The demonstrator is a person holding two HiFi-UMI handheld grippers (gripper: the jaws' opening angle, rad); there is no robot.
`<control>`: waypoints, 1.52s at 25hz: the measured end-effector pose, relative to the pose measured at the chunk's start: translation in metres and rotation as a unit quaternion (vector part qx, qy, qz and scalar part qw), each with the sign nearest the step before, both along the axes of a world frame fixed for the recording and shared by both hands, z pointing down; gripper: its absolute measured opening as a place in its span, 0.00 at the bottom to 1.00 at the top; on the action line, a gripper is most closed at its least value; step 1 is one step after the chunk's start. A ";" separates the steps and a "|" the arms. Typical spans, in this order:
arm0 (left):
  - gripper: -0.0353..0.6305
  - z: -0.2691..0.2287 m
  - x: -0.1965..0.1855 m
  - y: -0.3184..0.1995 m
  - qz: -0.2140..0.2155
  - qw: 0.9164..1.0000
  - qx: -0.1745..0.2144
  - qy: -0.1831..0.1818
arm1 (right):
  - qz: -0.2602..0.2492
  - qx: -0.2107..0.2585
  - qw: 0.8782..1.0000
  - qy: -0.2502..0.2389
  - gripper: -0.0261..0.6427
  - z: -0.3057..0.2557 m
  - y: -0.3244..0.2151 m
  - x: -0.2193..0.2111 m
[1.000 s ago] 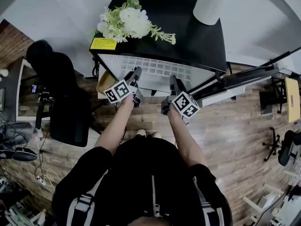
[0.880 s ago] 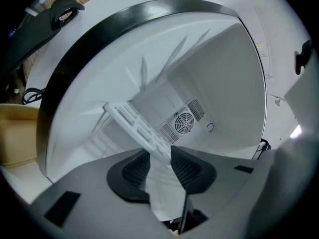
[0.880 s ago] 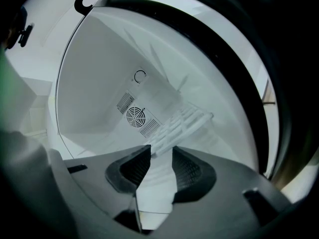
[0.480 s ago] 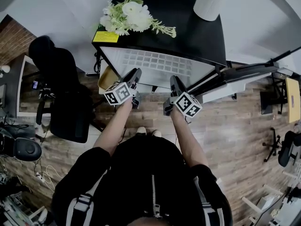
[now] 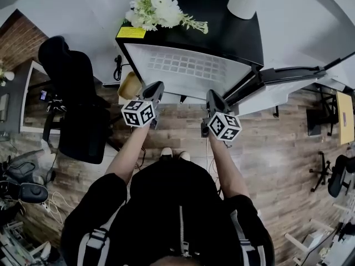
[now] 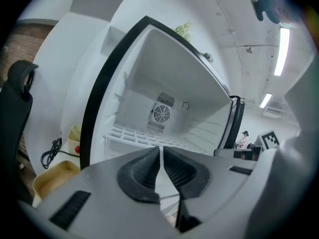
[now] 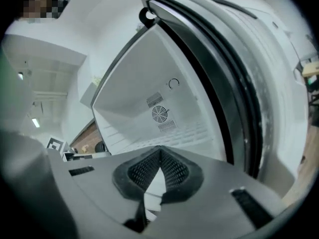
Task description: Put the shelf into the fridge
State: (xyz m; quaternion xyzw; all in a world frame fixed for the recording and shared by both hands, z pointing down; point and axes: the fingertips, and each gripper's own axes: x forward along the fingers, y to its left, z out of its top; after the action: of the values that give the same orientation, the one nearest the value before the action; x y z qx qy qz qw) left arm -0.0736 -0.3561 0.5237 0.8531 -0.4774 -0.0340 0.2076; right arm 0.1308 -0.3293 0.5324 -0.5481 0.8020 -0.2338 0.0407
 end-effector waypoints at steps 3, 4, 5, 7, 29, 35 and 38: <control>0.12 -0.012 0.000 0.012 0.009 0.999 0.018 -0.027 | -0.008 0.023 0.999 0.035 0.05 -0.015 0.011 0.002; 0.12 -0.016 0.000 0.017 0.012 0.999 0.024 -0.035 | -0.012 0.032 0.998 0.048 0.05 -0.019 0.015 0.002; 0.12 -0.020 0.000 0.021 0.016 0.999 0.029 -0.043 | -0.018 0.040 0.997 0.062 0.05 -0.021 0.018 0.001; 0.12 -0.029 -0.001 0.028 0.020 0.997 0.042 -0.059 | -0.031 0.055 0.994 0.091 0.05 -0.026 0.024 -0.001; 0.11 -0.047 -0.005 0.058 0.017 0.995 0.066 -0.069 | -0.010 0.069 0.994 0.087 0.05 -0.036 0.053 0.004; 0.11 -0.048 -0.003 0.059 0.022 0.996 0.066 -0.064 | -0.003 0.059 0.996 0.069 0.05 -0.033 0.051 0.005; 0.11 -0.048 -0.004 0.058 0.022 0.996 0.065 -0.065 | -0.003 0.056 0.996 0.068 0.05 -0.032 0.052 0.004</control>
State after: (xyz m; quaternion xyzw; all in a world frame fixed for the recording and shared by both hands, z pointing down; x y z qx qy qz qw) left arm -0.0772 -0.2980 0.4754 0.8757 -0.4675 -0.0050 0.1208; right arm 0.1349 -0.2774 0.5009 -0.5571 0.8165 -0.1509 0.0160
